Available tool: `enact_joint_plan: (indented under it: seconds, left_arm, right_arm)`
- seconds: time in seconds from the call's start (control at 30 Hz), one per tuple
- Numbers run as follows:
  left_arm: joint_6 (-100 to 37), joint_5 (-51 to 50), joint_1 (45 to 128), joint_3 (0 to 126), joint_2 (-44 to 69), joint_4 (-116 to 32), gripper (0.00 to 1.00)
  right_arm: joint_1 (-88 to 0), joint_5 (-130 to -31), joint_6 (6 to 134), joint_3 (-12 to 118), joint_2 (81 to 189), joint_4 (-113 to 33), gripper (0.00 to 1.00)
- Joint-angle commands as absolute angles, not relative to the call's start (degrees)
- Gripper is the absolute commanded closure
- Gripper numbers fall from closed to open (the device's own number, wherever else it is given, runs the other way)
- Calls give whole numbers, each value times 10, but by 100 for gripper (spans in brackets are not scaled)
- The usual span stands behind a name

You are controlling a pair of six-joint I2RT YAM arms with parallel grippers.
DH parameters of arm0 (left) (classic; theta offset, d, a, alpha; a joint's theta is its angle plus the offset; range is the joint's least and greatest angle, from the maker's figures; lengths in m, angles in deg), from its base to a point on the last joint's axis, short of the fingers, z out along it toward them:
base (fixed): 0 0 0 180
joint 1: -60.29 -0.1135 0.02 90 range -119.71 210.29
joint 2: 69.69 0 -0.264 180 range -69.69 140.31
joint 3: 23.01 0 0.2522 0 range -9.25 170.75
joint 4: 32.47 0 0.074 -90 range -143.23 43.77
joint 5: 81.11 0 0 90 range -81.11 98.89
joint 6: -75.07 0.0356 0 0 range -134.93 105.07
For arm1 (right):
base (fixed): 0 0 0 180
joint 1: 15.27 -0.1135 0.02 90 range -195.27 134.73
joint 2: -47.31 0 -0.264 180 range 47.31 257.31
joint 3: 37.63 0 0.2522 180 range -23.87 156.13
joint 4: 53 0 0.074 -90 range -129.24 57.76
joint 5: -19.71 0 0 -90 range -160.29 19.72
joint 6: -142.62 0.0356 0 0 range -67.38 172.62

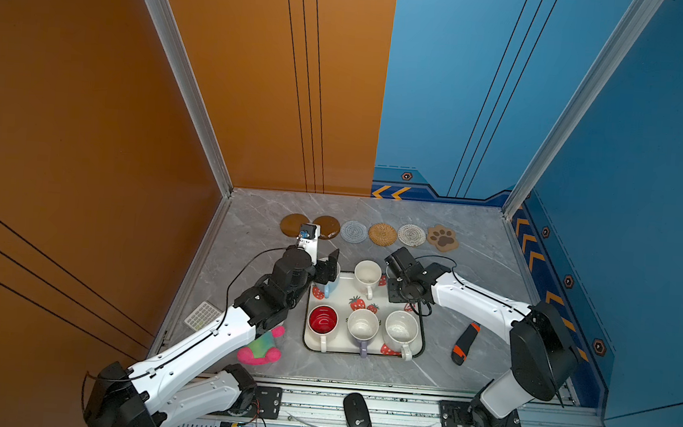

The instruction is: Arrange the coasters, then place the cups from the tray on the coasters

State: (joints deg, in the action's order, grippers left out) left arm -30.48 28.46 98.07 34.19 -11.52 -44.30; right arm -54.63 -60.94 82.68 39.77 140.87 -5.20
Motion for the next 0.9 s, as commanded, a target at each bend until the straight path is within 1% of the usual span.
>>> enact_joint_plan:
  seconds: [0.0,0.1,0.47,0.53,0.73,0.87]
  left_arm:
    - [-294,295,976,334,-119,-434,15]
    - [-294,295,976,334,-119,-434,15]
    - [-294,295,976,332,-121,-437,15]
    - [-294,296,976,332,-122,-437,15]
    - [-296,297,975,330,-125,-438,15]
    - [-295,298,975,330,-127,-439,15]
  right_arm:
    - [-549,-585,835,416,1417,-41,68]
    - [-549,-583,835,418,1421,-40,69]
    - [-550,-583,837,420,1430,-38,76]
    - [-550,-582,837,421,1430,-38,80]
    - [-550,-576,836,425,1426,-32,99]
    - [-550,-574,834,432,1420,-30,100]
